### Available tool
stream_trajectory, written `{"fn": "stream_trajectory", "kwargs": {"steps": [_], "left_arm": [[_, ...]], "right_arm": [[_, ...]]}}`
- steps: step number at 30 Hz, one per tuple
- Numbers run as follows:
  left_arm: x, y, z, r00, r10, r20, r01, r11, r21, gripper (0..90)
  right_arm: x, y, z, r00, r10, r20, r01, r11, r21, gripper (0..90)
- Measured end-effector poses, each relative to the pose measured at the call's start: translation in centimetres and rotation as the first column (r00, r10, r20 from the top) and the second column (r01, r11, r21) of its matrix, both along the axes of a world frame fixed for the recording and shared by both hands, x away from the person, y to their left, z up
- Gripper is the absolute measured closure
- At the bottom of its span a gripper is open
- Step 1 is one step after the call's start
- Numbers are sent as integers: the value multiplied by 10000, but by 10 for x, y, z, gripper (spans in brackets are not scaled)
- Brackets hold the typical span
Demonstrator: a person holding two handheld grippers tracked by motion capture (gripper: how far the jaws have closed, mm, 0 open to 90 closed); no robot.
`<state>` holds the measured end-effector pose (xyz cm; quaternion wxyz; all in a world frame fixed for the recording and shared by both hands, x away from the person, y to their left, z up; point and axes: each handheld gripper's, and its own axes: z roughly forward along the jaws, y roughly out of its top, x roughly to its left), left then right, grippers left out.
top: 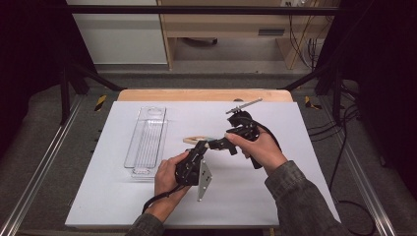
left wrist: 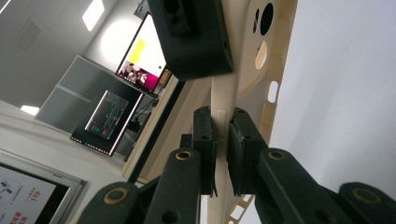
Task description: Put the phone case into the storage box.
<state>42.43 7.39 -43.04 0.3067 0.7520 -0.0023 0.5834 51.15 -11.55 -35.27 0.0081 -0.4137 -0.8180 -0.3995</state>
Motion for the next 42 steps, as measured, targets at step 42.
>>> {"fn": "stream_trajectory", "kwargs": {"steps": [42], "left_arm": [[8,55,68,9973,725,67,-701,9812,-1799,816]], "right_arm": [[-34,-76,1,7847,-3297,5250,2508,9433,2175,77]]}}
